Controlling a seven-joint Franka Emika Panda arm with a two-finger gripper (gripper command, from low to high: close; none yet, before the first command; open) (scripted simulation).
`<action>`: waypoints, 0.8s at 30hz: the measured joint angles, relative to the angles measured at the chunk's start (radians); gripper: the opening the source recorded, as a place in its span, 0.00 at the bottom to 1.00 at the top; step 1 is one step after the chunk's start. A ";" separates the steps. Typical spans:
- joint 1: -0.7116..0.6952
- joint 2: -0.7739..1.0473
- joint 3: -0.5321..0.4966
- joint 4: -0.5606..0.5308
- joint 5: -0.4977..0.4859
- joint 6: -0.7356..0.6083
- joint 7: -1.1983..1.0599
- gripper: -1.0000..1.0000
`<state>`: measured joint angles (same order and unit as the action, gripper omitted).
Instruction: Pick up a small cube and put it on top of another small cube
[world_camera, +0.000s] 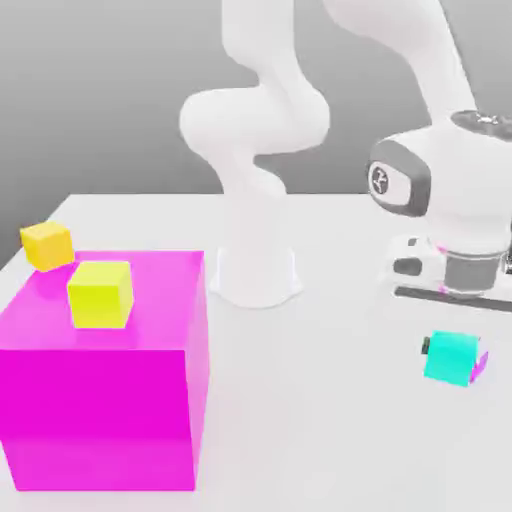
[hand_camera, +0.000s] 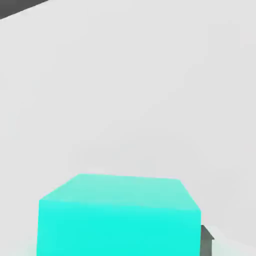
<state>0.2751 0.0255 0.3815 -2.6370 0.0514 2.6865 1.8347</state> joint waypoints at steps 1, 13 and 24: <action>0.017 -0.010 0.009 -0.005 0.006 -0.004 0.049 0.00; 0.181 -0.096 0.121 -0.062 0.023 -0.044 0.644 0.00; 0.171 -0.070 0.131 -0.057 -0.023 0.017 0.702 0.00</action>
<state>0.4462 -0.0444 0.5130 -2.6938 0.0283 2.7038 2.5368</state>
